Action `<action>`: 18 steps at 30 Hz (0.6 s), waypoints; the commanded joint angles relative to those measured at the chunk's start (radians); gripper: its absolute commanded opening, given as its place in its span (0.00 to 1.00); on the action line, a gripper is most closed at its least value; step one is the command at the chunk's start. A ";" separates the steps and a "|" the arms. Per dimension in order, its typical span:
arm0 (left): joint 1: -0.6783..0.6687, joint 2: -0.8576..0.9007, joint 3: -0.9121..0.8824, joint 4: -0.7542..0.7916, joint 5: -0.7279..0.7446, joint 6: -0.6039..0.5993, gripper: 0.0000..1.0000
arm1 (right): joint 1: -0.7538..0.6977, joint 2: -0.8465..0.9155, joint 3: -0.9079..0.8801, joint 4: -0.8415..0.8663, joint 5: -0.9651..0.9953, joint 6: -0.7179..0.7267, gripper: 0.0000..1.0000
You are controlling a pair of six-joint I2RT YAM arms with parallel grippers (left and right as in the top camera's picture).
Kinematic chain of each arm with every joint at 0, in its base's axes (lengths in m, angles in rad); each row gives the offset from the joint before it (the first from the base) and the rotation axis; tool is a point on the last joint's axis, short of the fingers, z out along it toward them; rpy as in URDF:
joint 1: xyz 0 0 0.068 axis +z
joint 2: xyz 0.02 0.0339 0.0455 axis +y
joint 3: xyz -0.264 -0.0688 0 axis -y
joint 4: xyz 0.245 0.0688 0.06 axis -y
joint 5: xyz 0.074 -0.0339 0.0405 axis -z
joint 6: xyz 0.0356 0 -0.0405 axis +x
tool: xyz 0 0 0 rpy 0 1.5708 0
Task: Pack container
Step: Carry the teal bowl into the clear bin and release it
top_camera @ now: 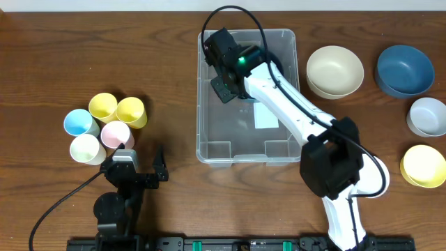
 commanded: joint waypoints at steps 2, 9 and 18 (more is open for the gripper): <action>0.007 -0.006 -0.025 -0.011 0.010 0.014 0.98 | 0.000 0.032 0.006 0.017 0.006 0.010 0.06; 0.007 -0.006 -0.025 -0.011 0.010 0.014 0.98 | -0.010 0.048 0.006 0.031 0.012 0.010 0.18; 0.007 -0.006 -0.025 -0.011 0.010 0.014 0.98 | -0.027 -0.004 0.109 -0.023 0.060 0.009 0.49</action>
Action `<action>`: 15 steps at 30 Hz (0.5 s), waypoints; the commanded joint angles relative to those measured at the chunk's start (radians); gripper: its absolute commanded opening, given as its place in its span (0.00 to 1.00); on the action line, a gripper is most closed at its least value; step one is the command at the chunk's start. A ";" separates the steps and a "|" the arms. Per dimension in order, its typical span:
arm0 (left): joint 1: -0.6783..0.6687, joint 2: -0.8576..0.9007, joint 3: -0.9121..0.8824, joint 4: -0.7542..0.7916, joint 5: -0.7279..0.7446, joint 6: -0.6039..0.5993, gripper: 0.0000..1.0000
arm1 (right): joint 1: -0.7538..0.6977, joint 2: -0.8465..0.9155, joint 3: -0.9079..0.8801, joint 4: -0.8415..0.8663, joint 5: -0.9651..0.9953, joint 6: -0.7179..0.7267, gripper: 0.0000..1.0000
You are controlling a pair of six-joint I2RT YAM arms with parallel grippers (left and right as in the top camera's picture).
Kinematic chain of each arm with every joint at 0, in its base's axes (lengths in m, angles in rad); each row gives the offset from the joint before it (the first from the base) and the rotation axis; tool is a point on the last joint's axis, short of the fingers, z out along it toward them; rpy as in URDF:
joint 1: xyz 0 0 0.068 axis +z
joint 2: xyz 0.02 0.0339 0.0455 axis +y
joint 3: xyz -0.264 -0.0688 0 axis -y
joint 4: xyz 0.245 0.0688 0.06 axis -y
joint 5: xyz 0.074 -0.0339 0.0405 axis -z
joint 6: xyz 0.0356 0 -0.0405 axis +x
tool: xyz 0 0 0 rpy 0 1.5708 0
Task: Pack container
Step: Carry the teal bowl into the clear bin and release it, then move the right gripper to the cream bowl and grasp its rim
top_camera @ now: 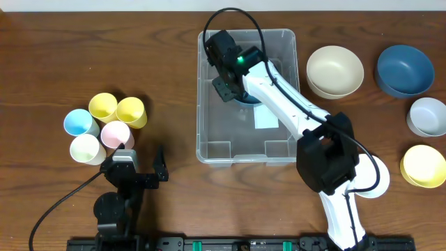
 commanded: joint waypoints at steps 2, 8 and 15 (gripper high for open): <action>0.007 -0.006 -0.025 -0.012 0.010 0.014 0.98 | -0.016 -0.055 0.146 -0.056 0.029 -0.003 0.63; 0.007 -0.006 -0.025 -0.012 0.010 0.014 0.98 | -0.101 -0.154 0.360 -0.198 0.044 0.079 0.99; 0.007 -0.006 -0.025 -0.012 0.010 0.014 0.98 | -0.376 -0.237 0.400 -0.343 0.039 0.245 0.99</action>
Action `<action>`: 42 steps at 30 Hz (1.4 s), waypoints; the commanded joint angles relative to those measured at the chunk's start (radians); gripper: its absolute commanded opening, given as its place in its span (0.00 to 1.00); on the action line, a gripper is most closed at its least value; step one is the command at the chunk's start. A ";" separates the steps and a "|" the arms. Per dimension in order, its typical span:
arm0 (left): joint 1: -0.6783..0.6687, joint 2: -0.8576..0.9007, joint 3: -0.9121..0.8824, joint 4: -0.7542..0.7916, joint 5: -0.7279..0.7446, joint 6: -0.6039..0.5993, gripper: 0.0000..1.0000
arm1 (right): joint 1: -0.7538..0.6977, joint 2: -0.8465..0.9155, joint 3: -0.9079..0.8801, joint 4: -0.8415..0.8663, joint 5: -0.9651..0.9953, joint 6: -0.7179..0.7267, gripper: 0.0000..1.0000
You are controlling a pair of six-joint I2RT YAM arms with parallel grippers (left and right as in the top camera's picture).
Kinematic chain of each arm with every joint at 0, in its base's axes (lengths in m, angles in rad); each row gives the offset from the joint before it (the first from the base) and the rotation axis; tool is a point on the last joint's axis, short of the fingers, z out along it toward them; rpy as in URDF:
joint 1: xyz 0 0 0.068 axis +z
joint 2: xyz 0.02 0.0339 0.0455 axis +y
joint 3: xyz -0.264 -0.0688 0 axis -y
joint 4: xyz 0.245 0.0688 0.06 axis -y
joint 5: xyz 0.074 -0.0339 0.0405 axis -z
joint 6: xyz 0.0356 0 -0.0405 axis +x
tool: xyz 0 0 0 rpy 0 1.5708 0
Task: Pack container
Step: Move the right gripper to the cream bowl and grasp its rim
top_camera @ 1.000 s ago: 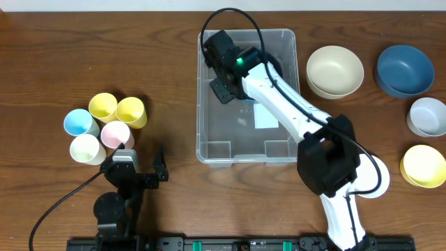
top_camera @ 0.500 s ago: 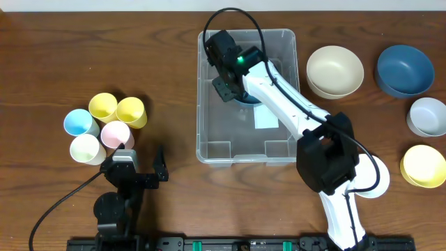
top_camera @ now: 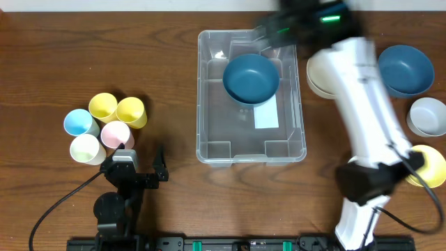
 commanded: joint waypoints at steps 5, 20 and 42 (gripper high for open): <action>0.007 -0.006 -0.025 -0.011 0.010 0.014 0.98 | -0.296 0.029 -0.060 -0.141 -0.158 0.246 0.99; 0.007 -0.006 -0.025 -0.011 0.010 0.014 0.98 | -0.509 0.059 -0.570 0.111 -0.212 0.538 0.88; 0.007 -0.006 -0.025 -0.011 0.010 0.014 0.98 | -0.523 0.059 -0.889 0.515 -0.211 0.590 0.54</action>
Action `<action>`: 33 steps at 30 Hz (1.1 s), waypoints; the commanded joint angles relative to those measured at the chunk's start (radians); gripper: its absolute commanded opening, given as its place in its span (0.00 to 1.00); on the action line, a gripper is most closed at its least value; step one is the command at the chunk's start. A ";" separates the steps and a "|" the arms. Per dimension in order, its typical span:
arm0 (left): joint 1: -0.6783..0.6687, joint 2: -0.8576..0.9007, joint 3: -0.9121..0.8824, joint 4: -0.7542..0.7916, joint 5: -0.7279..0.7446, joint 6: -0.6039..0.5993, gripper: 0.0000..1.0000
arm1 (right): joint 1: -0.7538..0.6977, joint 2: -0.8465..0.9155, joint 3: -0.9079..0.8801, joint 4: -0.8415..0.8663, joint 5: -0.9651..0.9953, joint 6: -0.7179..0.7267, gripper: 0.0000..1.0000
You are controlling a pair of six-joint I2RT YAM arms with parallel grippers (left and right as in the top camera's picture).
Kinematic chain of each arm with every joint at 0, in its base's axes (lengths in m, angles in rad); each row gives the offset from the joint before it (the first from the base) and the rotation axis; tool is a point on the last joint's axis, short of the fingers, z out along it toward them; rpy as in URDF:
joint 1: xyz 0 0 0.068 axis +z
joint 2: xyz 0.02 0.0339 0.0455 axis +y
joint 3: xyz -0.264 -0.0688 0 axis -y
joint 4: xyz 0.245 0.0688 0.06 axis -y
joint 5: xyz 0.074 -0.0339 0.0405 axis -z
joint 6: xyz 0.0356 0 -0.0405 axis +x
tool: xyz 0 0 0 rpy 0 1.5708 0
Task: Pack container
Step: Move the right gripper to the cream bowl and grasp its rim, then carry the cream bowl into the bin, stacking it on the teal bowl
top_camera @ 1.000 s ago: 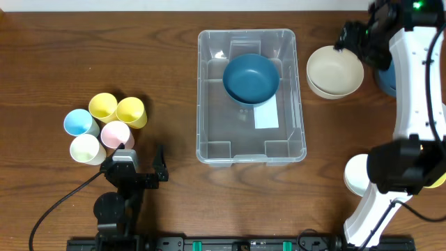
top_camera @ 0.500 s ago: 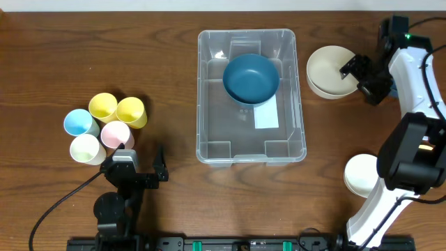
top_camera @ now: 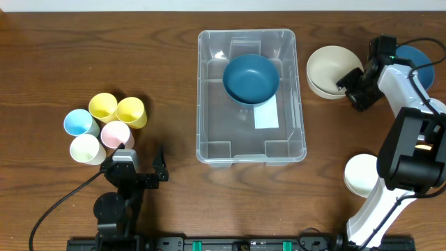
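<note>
The clear plastic container (top_camera: 209, 150) stands mid-table with a dark blue bowl (top_camera: 251, 78) lying in its far half. A cream bowl (top_camera: 331, 70) sits just right of the container. My right gripper (top_camera: 354, 90) is at that bowl's right rim, open, with one finger over the bowl and the other outside it. At the table's front left my left gripper (top_camera: 136, 162) rests open and holds nothing.
Several pastel cups (top_camera: 104, 125) cluster at the left. A second blue bowl (top_camera: 418, 54) shows behind the right arm at far right, and a white bowl (top_camera: 362, 174) sits at front right. The arm covers the table's right edge.
The right arm, then blurred over the container's far right corner, now has its gripper at the cream bowl's right rim. The blue bowl stays in the container. The white bowl at front right has come into view.
My right gripper was low inside the container's far left part, with a blue bowl showing under it. Then the bowl lay free in the container's far half and the arm was away to the right. Now the gripper is at the cream bowl. The left arm stayed still.
</note>
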 commanded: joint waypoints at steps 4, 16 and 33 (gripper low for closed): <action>0.007 -0.006 -0.025 -0.011 0.010 0.014 0.98 | -0.005 -0.006 0.011 0.002 0.000 0.014 0.35; 0.007 -0.006 -0.025 -0.011 0.010 0.014 0.98 | -0.064 -0.006 0.217 -0.197 -0.012 0.006 0.01; 0.007 -0.006 -0.025 -0.011 0.010 0.014 0.98 | 0.142 -0.006 1.006 -0.649 -0.362 -0.448 0.01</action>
